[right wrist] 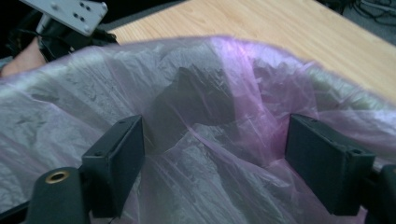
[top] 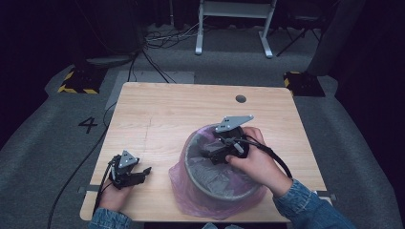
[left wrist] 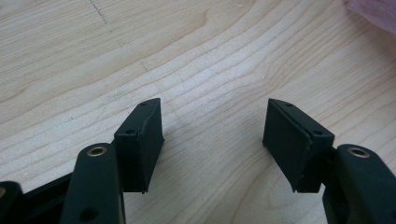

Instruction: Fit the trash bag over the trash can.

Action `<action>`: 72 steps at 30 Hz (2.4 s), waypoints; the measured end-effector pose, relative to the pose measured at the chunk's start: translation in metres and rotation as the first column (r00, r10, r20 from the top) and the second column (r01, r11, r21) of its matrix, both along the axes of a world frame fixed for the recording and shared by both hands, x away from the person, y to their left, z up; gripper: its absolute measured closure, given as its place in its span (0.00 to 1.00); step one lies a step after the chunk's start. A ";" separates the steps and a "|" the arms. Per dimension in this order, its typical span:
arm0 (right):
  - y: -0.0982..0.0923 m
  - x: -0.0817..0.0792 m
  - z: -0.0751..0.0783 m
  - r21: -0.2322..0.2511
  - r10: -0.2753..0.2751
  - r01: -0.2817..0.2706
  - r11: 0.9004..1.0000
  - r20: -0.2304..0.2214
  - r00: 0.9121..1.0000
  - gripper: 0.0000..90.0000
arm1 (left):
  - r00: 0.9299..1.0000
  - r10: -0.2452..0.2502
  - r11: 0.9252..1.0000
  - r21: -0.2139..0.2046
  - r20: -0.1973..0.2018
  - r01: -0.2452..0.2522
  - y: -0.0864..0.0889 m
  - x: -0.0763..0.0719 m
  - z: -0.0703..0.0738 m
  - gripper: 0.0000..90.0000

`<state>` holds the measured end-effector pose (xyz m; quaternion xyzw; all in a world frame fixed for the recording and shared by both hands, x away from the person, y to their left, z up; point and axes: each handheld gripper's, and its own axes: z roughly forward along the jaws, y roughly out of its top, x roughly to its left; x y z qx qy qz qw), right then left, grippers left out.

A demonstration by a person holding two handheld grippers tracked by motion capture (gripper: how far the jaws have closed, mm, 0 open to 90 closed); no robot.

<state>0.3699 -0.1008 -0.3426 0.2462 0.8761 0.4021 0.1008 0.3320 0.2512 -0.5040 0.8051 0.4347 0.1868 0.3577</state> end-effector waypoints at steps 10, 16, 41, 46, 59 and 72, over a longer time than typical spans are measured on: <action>0.007 0.007 -0.018 -0.077 0.015 -0.020 0.997 -0.063 0.998 0.30 | 1.000 0.000 1.000 0.002 0.002 0.000 0.000 0.000 0.000 0.42; 0.010 0.007 -0.027 -0.123 0.020 -0.028 0.992 -0.070 0.997 0.28 | 1.000 0.001 1.000 0.000 0.002 -0.001 0.000 0.000 0.000 0.41; 0.029 0.008 -0.067 -0.322 0.066 -0.147 0.935 -0.250 0.966 0.23 | 1.000 -0.002 1.000 0.002 -0.001 0.002 -0.001 0.001 0.000 0.41; 0.025 0.009 -0.054 -0.280 0.057 -0.116 0.953 -0.211 0.976 0.26 | 1.000 -0.002 1.000 0.001 -0.001 0.002 0.000 0.001 0.000 0.41; 0.000 -0.011 0.015 0.031 0.173 -0.172 0.985 -0.053 0.983 0.27 | 1.000 -0.001 1.000 0.002 0.000 0.001 -0.001 0.001 0.000 0.41; -0.010 -0.016 0.034 0.122 0.079 -0.082 0.989 0.029 0.996 0.48 | 1.000 -0.001 1.000 0.002 0.000 0.001 -0.001 0.001 0.000 0.41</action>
